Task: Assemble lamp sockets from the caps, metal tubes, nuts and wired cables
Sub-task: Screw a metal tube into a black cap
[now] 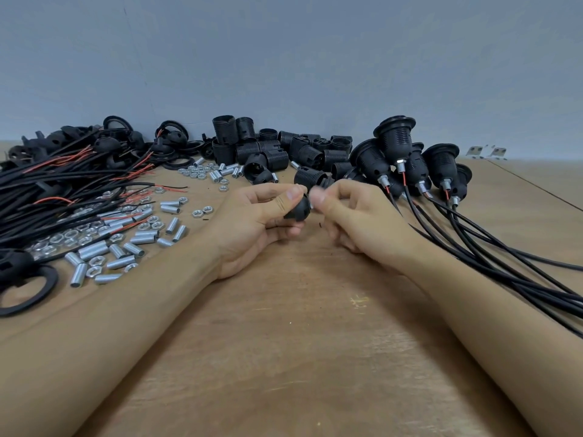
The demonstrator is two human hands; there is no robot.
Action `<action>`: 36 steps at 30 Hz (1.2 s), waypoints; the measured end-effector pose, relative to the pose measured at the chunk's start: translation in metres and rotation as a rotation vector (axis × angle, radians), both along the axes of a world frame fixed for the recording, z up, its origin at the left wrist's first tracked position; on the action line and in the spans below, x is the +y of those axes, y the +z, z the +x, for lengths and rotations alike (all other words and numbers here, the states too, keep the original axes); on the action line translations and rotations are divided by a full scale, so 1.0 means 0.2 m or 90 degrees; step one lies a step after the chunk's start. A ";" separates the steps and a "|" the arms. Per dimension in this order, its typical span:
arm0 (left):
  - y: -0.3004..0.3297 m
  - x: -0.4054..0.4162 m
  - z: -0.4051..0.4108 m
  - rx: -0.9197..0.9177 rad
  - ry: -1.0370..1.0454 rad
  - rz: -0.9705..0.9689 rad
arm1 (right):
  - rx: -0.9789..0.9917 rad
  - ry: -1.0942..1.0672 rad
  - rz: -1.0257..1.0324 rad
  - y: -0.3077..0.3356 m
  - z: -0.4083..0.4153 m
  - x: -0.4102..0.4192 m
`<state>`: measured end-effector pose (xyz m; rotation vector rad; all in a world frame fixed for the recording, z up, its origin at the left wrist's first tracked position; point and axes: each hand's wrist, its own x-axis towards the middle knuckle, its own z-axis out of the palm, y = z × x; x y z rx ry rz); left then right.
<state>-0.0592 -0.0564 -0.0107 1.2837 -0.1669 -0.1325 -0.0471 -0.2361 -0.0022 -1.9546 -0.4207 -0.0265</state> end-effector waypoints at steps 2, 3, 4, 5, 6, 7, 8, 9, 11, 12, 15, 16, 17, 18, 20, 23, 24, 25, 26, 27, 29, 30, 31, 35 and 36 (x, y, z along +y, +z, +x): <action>0.00 0.00 0.00 0.000 0.001 0.002 | -0.004 -0.005 -0.008 0.00 0.00 0.00; 0.00 0.00 0.00 0.000 0.002 0.001 | 0.008 -0.015 -0.007 0.00 0.00 0.00; 0.00 0.00 0.00 0.000 0.003 -0.001 | 0.017 -0.020 -0.005 0.00 0.00 0.00; 0.00 0.00 0.00 -0.002 0.002 -0.001 | 0.016 -0.014 0.001 0.01 0.00 0.00; 0.00 0.00 0.00 -0.004 -0.001 0.003 | 0.009 0.001 0.008 0.00 0.00 0.00; 0.00 0.01 0.00 -0.007 -0.005 0.008 | 0.007 0.014 0.014 0.00 0.00 0.00; 0.00 0.00 0.00 -0.009 -0.009 0.013 | 0.010 0.016 0.017 0.00 0.00 0.00; -0.01 0.00 0.00 -0.011 -0.011 0.014 | 0.018 0.010 0.016 0.01 0.00 0.00; -0.01 0.00 0.00 -0.008 -0.009 0.009 | 0.044 -0.003 0.016 0.01 0.00 -0.01; -0.01 0.00 0.00 -0.007 -0.009 0.006 | 0.043 0.008 0.019 0.02 0.00 -0.01; -0.01 0.00 0.00 -0.011 -0.010 0.016 | 0.026 0.018 0.005 0.01 0.00 -0.01; -0.01 0.00 0.00 -0.012 -0.011 0.019 | 0.027 0.001 -0.004 0.00 0.00 -0.01; -0.01 0.00 0.00 -0.012 -0.011 0.018 | 0.033 -0.014 -0.012 0.00 0.01 -0.02; -0.01 0.01 0.00 -0.012 -0.010 0.017 | 0.038 -0.013 -0.012 0.01 0.01 -0.02; 0.00 0.01 0.00 -0.012 -0.010 0.026 | 0.041 0.033 0.007 0.01 0.01 -0.01; 0.00 0.00 -0.01 -0.031 -0.001 0.027 | 0.061 0.066 0.025 0.00 0.01 -0.01; 0.00 0.00 -0.02 -0.061 0.015 0.050 | 0.075 0.057 0.028 -0.01 0.02 -0.01; 0.00 0.00 -0.02 -0.112 0.039 0.103 | 0.089 0.044 0.033 -0.01 0.02 0.00; 0.00 0.00 -0.03 -0.169 0.062 0.172 | 0.101 0.034 0.035 -0.01 0.02 0.00; 0.00 0.00 -0.03 -0.213 0.073 0.225 | 0.113 0.028 0.037 -0.01 0.02 0.00; 0.01 0.01 -0.03 -0.239 0.075 0.263 | 0.122 0.032 0.038 -0.01 0.02 0.01; 0.01 0.02 -0.03 -0.245 0.078 0.288 | 0.121 0.033 0.040 -0.01 0.02 0.01; 0.01 0.05 -0.02 -0.259 0.090 0.337 | 0.119 0.025 0.047 -0.01 0.02 0.01; 0.05 0.28 0.08 -0.348 0.294 0.855 | 0.127 0.002 0.068 -0.01 0.03 0.01; 0.07 0.37 0.10 -0.316 0.364 0.952 | 0.130 0.008 0.058 -0.01 0.03 0.01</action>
